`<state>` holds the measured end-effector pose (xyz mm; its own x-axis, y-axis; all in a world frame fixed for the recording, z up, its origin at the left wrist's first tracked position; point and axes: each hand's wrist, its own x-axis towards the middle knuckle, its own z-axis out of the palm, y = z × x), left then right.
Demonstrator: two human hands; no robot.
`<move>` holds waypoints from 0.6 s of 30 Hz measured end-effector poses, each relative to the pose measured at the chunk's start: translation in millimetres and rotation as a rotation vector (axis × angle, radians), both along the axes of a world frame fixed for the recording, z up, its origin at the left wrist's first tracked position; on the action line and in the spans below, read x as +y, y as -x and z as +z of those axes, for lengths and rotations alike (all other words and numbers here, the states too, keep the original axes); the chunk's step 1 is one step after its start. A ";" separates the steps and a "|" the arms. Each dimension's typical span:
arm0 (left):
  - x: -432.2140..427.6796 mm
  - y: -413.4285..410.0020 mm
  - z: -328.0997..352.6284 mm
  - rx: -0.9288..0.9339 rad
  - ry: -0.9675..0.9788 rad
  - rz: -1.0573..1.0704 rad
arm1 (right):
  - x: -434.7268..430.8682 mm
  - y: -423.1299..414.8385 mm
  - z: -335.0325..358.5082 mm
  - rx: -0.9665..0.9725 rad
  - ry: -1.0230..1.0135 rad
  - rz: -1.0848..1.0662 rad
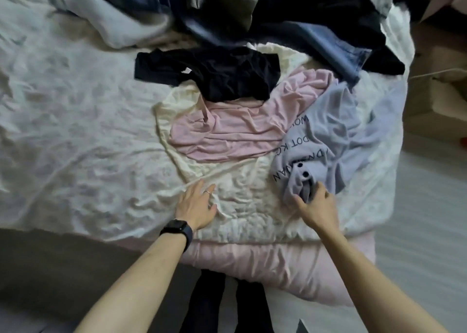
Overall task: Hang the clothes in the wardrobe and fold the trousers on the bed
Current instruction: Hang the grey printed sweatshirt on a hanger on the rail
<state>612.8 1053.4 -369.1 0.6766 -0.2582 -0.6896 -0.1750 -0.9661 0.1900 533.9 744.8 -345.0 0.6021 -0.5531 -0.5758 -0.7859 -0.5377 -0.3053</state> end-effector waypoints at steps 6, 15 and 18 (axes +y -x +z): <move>-6.4 5.9 -52.3 0.149 -0.034 -0.037 | -9.7 -0.5 -43.8 0.135 0.148 0.015; -42.6 10.2 109.0 0.326 0.764 0.464 | 31.4 -34.5 110.7 -0.290 -0.639 -0.109; -32.6 2.7 183.8 0.301 0.934 0.556 | 64.7 -67.5 188.6 -0.422 -0.949 -0.005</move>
